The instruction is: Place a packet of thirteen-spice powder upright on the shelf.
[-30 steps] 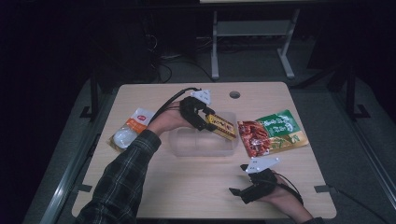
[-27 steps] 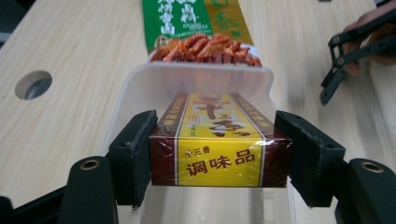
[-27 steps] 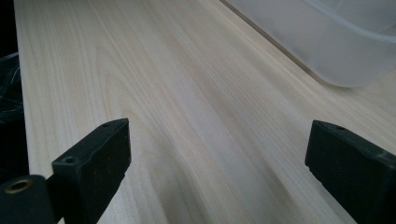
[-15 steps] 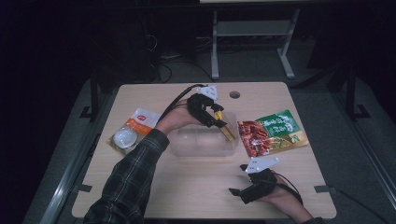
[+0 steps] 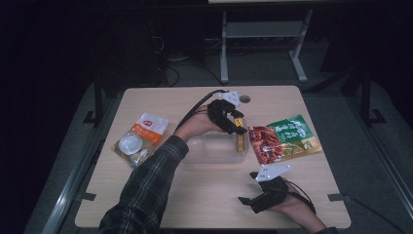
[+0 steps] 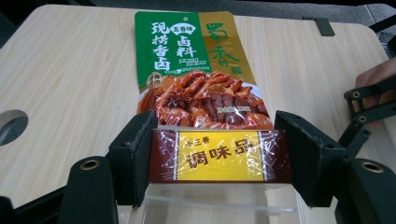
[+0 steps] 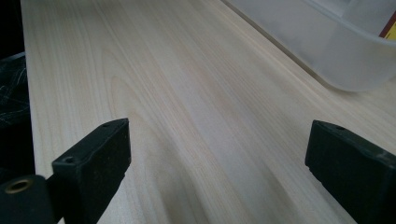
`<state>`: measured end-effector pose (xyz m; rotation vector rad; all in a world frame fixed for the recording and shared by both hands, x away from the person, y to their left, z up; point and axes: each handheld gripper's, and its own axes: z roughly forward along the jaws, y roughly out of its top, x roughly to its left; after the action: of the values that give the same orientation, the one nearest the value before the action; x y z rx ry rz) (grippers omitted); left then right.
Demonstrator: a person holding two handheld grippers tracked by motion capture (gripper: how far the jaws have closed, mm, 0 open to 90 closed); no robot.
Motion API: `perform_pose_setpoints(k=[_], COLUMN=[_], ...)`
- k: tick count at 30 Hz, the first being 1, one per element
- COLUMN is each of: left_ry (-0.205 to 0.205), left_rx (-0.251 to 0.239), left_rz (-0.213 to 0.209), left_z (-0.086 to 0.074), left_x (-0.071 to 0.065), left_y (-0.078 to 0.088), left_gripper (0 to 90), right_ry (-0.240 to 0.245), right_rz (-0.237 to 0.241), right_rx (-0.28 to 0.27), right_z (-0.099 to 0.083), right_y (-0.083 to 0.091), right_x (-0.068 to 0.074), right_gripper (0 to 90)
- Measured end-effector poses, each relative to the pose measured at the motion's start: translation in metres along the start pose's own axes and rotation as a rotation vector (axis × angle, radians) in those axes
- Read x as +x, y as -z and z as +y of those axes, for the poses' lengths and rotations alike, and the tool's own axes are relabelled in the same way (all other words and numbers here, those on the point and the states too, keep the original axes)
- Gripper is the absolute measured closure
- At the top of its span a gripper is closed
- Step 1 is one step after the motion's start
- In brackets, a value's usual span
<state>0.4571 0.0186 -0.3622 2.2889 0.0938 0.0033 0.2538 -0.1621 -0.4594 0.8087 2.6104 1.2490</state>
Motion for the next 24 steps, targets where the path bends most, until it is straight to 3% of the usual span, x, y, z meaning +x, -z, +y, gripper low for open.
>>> perform_pose_setpoints(k=[7,13,24], left_ry=[0.0,0.018,0.07], left_rx=[0.027,0.017,0.0], left_rz=[-0.003,-0.001,0.026], left_z=[-0.002,-0.001,-0.005], left_x=[0.001,0.001,-0.006], left_y=[-0.013,-0.013,0.012], left_gripper=[31.7,31.2,16.5], right_ry=[0.007,0.007,0.0], right_rz=[0.001,0.001,0.003], right_rx=[-0.002,-0.001,0.002], right_z=[0.0,0.0,0.0], right_y=[0.0,0.0,0.0], right_x=[0.0,0.0,0.0], right_gripper=[6.4,6.4,6.4])
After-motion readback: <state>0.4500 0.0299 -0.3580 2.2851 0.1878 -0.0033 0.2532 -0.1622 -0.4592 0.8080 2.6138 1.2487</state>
